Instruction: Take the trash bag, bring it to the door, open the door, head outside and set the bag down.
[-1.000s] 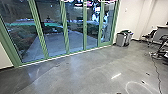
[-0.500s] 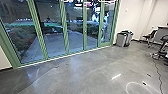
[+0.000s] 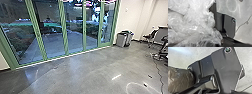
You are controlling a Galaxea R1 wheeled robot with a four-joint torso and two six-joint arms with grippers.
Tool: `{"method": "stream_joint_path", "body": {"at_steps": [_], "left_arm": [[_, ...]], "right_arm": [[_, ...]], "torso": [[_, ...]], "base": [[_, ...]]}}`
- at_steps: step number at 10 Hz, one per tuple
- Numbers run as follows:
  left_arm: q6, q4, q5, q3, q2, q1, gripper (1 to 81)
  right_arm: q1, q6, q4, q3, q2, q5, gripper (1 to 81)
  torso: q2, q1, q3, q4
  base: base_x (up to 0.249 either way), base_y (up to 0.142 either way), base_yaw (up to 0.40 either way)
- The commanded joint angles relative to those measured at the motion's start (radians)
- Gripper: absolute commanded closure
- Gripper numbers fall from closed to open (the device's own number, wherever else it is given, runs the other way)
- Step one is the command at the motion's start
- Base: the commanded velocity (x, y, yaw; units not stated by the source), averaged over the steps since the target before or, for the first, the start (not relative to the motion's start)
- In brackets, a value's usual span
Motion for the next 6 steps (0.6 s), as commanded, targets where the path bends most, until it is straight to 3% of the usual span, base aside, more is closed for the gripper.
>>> {"method": "stream_joint_path", "body": {"at_steps": [1, 6], "left_arm": [[0.003, 0.005, 0.076, 0.012, -0.017, -0.043, 81.1], [0.003, 0.005, 0.076, 0.012, -0.017, -0.043, 81.1]], "right_arm": [[0.043, -0.005, -0.012, 0.009, -0.019, -0.066, 1.0], [0.038, -0.005, -0.012, 0.009, -0.021, -0.066, 1.0]], "torso": [[0.000, 0.000, 0.000, 0.000], [0.000, 0.000, 0.000, 0.000]], "base": [[0.086, -0.085, 0.000], [0.061, -0.088, 0.000]]}}
